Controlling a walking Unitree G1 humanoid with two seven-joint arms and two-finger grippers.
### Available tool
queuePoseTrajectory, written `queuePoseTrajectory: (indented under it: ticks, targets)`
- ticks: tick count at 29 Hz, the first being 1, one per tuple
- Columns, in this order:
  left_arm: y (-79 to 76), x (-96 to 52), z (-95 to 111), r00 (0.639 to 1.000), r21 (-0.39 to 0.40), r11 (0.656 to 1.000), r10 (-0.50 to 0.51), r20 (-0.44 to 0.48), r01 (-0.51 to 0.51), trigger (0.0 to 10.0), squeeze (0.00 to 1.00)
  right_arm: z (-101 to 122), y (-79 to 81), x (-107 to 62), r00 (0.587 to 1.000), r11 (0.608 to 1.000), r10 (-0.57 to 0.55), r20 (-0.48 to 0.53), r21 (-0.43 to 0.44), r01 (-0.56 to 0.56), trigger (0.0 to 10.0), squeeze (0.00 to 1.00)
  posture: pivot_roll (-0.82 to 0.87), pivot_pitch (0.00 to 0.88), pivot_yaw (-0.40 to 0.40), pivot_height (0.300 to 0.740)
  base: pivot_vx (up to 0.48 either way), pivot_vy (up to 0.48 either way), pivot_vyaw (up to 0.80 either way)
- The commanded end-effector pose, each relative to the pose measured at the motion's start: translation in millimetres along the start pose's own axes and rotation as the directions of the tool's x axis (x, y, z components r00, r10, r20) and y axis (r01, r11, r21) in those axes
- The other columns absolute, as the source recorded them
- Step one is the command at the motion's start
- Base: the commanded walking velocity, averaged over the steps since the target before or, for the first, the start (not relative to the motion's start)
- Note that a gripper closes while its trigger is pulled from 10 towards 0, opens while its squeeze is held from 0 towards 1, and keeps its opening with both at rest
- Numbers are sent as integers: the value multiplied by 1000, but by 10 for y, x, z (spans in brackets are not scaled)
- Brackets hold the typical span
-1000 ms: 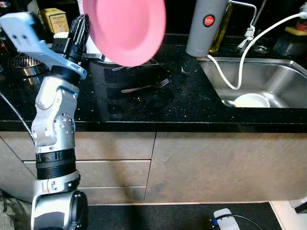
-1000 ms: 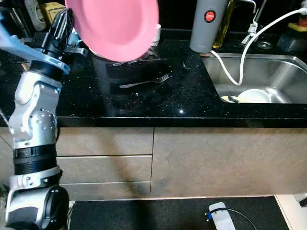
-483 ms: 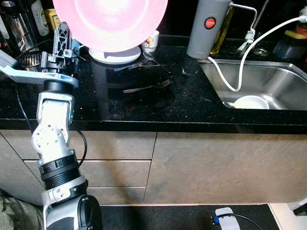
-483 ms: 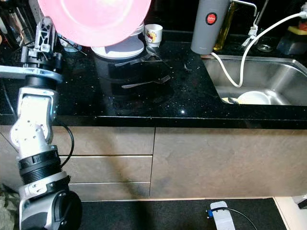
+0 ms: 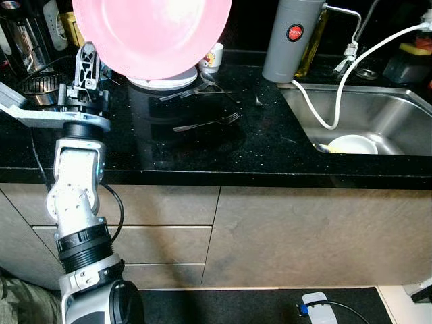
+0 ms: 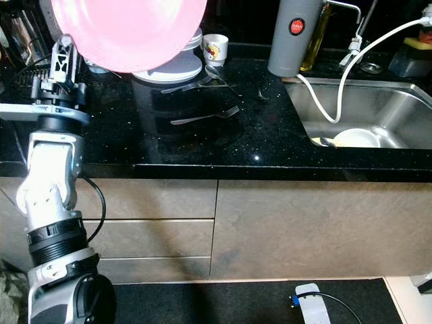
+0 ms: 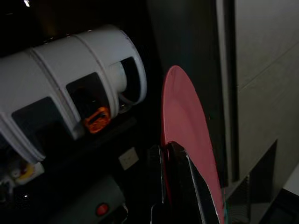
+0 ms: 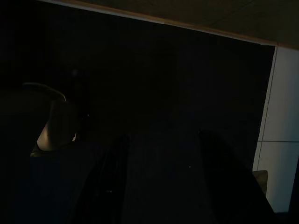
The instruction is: Kitchen organization
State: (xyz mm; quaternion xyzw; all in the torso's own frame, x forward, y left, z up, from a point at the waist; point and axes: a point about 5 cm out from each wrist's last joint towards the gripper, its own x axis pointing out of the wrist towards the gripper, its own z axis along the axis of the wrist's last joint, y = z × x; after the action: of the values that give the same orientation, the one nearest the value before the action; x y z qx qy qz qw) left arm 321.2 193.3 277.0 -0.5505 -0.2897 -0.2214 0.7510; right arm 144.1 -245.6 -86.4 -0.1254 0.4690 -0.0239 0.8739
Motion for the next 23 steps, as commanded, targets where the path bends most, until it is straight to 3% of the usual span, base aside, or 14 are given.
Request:
queuePoseTrajectory:
  ticks: [1,23]
  targets:
    - [37,-22,-21,1000,-17,1000,15,4,-15,10000,0,-10,-17,-4,1000,1000,0,-1,6,0,10000,0,-34,4,-32,740,0,-255,0]
    - [66,-37,-46,1000,9,1000,15,-21,-15,10000,0,-17,-9,0,999,998,28,-26,-61,-29,10000,0,-29,0,-34,740,0,-343,0]
